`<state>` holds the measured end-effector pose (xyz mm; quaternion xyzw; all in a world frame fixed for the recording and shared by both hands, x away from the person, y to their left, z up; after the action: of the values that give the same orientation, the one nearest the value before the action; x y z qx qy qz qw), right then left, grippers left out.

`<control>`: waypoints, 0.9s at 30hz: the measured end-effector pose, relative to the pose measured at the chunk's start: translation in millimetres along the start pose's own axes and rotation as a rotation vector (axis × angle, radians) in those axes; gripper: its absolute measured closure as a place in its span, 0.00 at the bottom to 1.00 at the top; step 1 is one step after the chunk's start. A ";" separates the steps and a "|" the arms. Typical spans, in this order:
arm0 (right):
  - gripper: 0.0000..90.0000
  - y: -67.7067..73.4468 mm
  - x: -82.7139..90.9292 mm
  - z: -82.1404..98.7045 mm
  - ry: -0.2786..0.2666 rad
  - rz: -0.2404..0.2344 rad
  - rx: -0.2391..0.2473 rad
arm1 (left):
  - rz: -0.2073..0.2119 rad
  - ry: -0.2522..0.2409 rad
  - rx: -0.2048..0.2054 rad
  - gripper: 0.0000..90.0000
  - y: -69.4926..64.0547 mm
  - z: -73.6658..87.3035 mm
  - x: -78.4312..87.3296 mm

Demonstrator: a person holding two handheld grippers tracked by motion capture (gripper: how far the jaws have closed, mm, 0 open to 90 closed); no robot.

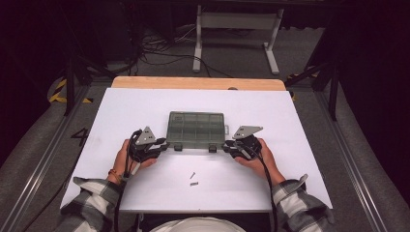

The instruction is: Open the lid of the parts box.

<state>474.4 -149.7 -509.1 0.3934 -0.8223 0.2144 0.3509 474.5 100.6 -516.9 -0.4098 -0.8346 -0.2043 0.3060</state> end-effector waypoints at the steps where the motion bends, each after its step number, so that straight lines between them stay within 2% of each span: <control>1: 0.79 0.3 -0.3 0.1 0.002 0.000 0.000 | 0.000 0.000 -0.001 0.78 0.0 0.0 0.1; 10: 0.75 0.1 2.0 -0.4 -0.010 -0.003 -0.013 | 0.005 -0.002 0.005 0.78 -0.3 0.0 0.1; 27: 0.81 1.4 3.9 -1.9 -0.024 -0.006 -0.012 | 0.012 -0.003 0.012 0.81 0.2 0.6 1.4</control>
<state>472.3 -149.7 -505.0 0.3965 -0.8264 0.2035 0.3441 473.8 101.9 -516.3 -0.4134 -0.8339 -0.1966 0.3084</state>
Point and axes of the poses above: each handheld gripper's, and its own axes: x roughly backward along the jaws, z roughly out of its underside, y roughly to its left, the point moved 10 cm from there along -x, roughly forward along the jaws, and after that the axes turned 6 degrees about y, right-handed, at the moved point
